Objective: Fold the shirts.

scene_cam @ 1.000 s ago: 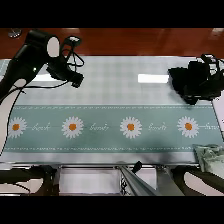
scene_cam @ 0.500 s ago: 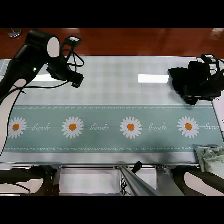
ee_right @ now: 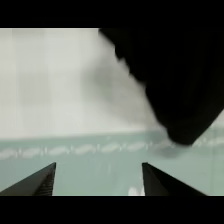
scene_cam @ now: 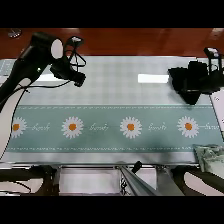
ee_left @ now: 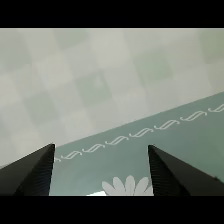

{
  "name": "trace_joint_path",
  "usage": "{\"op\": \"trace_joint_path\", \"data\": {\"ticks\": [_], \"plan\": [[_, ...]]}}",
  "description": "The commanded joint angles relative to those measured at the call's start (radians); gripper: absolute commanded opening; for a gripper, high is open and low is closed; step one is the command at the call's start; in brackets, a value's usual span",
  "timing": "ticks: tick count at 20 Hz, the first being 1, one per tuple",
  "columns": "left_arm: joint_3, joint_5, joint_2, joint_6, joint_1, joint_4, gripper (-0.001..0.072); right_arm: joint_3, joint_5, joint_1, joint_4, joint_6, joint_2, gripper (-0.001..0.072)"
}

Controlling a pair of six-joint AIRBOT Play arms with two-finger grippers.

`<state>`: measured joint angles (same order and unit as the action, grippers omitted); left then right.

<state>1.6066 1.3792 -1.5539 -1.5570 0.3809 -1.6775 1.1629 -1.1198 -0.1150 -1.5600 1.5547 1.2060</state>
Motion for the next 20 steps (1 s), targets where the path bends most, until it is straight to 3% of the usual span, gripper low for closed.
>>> {"op": "trace_joint_path", "data": {"ticks": [1,3,5,7,11,20], "plan": [[0.001,-0.069,-0.035,0.042,-0.01,-0.002,0.071,0.001,0.283,-0.003,-0.171,0.029,0.0,0.0604],[0.001,-0.103,-0.042,0.072,-0.021,-0.01,0.071,0.005,0.427,-0.008,-0.482,0.232,0.004,0.0605],[0.003,-0.119,-0.041,0.072,-0.039,-0.01,0.071,0.05,0.411,-0.061,-0.549,0.293,0.043,0.0606],[0.003,-0.112,-0.04,0.071,-0.057,-0.01,0.071,0.116,0.368,-0.152,-0.449,0.293,0.114,0.0611],[0.003,-0.053,-0.04,0.044,-0.063,-0.005,0.071,0.261,0.339,-0.312,0.042,0.166,0.271,0.061],[0.003,-0.008,-0.04,0.044,-0.063,0.0,0.071,0.32,0.164,-0.306,0.064,0.115,0.512,0.0611]]}}
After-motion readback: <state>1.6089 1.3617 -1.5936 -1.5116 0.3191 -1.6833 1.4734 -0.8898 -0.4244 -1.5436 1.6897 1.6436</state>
